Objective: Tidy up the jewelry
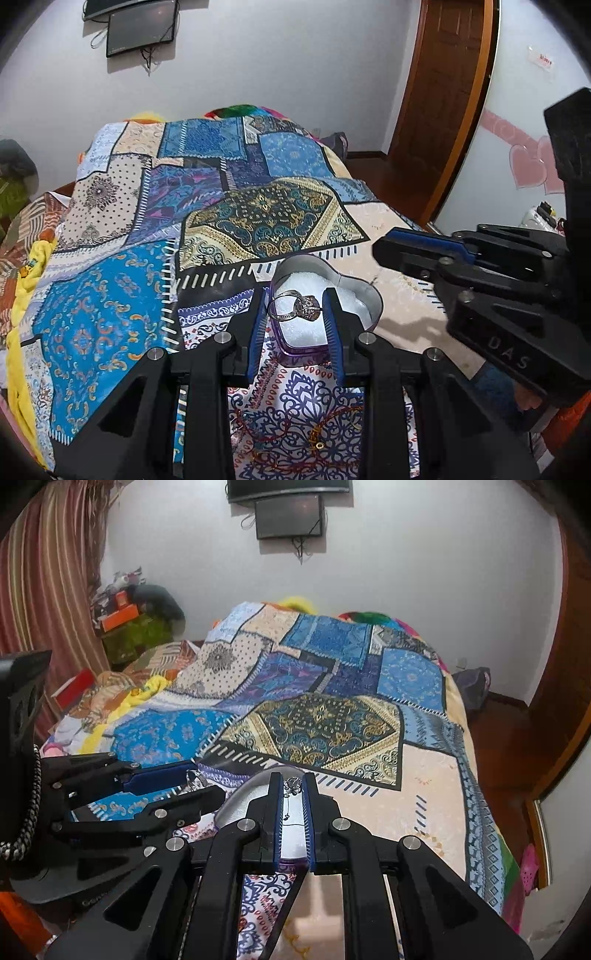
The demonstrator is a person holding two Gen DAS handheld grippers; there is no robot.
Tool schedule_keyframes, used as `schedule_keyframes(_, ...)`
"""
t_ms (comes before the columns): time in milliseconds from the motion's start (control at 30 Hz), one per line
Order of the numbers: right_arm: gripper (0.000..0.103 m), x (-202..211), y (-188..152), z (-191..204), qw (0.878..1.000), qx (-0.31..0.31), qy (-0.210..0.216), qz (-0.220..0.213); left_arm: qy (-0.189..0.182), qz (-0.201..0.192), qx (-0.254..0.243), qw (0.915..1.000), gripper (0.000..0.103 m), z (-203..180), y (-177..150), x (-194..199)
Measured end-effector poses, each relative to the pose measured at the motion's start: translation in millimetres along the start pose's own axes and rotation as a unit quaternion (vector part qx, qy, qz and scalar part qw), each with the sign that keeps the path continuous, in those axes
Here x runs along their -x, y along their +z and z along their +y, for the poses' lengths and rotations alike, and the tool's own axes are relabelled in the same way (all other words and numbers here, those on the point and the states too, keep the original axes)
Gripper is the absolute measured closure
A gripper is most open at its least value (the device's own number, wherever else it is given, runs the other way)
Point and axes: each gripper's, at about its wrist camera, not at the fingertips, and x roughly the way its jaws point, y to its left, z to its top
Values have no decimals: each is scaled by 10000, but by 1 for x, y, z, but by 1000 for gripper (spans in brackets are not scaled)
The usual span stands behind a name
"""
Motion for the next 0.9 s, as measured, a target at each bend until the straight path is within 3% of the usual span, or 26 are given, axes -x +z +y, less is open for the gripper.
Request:
schedule_keyframes(467,94,-38,-10,-14,9956,-44,502,789,-174,334,-37,9993,73,3,-3,-29)
schedule_keyframes(900,94,-43,-14,-15,9940,55,478,986,-239,374,22,9990,73,6,-3,-28)
